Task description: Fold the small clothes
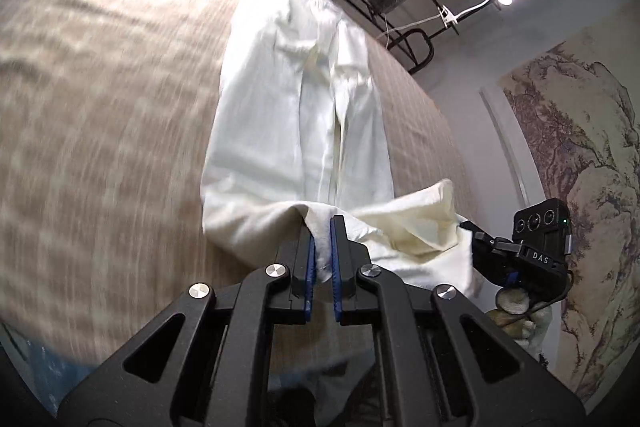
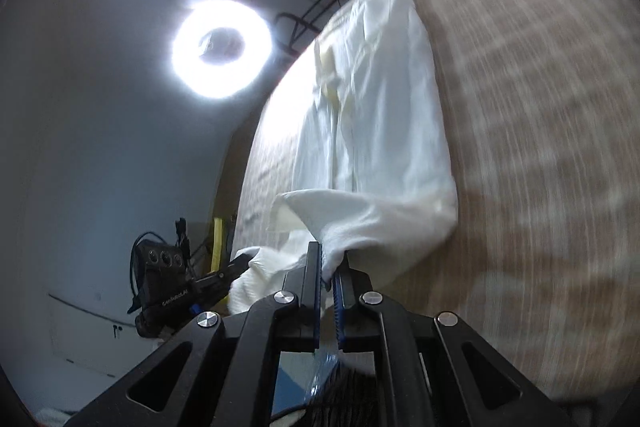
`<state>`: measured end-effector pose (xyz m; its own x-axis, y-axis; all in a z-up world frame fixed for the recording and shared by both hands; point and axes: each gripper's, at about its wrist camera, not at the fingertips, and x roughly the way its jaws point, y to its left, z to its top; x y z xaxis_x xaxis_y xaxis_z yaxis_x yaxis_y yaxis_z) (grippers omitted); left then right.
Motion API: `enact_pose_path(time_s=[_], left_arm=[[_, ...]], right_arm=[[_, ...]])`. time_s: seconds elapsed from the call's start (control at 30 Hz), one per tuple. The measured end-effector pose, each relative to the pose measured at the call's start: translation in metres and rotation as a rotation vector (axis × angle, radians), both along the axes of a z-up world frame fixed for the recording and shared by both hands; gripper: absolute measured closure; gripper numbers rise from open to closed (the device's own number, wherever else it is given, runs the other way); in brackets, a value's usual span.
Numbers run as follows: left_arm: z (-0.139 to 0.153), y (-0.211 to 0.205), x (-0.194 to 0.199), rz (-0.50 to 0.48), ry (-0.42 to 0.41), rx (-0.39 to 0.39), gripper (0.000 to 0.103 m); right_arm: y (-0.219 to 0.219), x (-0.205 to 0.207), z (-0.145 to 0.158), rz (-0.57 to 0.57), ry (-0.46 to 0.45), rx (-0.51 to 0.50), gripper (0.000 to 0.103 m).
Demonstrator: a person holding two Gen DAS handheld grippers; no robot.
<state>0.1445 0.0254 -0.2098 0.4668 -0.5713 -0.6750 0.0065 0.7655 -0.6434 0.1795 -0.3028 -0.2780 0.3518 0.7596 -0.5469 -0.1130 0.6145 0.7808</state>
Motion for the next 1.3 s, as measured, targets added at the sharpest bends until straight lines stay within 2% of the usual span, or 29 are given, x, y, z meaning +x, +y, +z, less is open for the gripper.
enact_pose_path(time_s=[0.13, 0.4, 0.7, 0.77, 0.8, 0.83, 0.87, 0.9, 1.0, 1.1, 1.2, 1.27, 1.3], left_arm=[[-0.007, 0.003, 0.029, 0.021, 0.0, 0.011, 0.098], [-0.024, 0.006, 0.086, 0.05, 0.018, 0.045, 0.098], [-0.041, 0.001, 0.115, 0.039, 0.014, 0.103, 0.096], [-0.041, 0.002, 0.118, 0.034, 0.014, 0.1, 0.089], [-0.041, 0.003, 0.119, 0.036, 0.017, 0.089, 0.079], [-0.04, 0.006, 0.12, 0.045, 0.015, 0.072, 0.06], [-0.037, 0.009, 0.12, 0.065, 0.006, 0.063, 0.053], [-0.033, 0.014, 0.119, 0.09, -0.013, 0.054, 0.048], [-0.024, 0.025, 0.116, 0.109, -0.049, 0.032, 0.048], [-0.021, 0.029, 0.106, 0.102, -0.075, 0.071, 0.048], [-0.032, 0.025, 0.097, 0.073, -0.049, 0.114, 0.048], [-0.036, 0.021, 0.09, 0.063, -0.054, 0.14, 0.053], [-0.035, 0.019, 0.084, 0.069, -0.071, 0.167, 0.06]], right_arm=[[0.001, 0.027, 0.004, -0.022, -0.007, -0.018, 0.102], [0.009, 0.097, -0.002, -0.05, 0.016, -0.115, 0.102], [0.01, 0.131, -0.023, -0.076, 0.071, -0.192, 0.102], [0.01, 0.138, -0.024, -0.075, 0.07, -0.198, 0.097], [0.009, 0.138, -0.023, -0.077, 0.071, -0.208, 0.094], [0.008, 0.138, -0.023, -0.081, 0.075, -0.215, 0.079], [0.005, 0.139, -0.022, -0.085, 0.075, -0.208, 0.064], [0.0, 0.137, -0.019, -0.096, 0.067, -0.194, 0.064], [-0.01, 0.134, -0.011, -0.107, 0.024, -0.145, 0.064], [-0.015, 0.126, -0.005, -0.098, -0.013, -0.198, 0.067], [-0.014, 0.118, -0.01, -0.059, -0.017, -0.254, 0.072], [-0.011, 0.115, -0.015, -0.047, -0.015, -0.291, 0.078], [-0.008, 0.114, -0.017, -0.041, -0.018, -0.304, 0.081]])
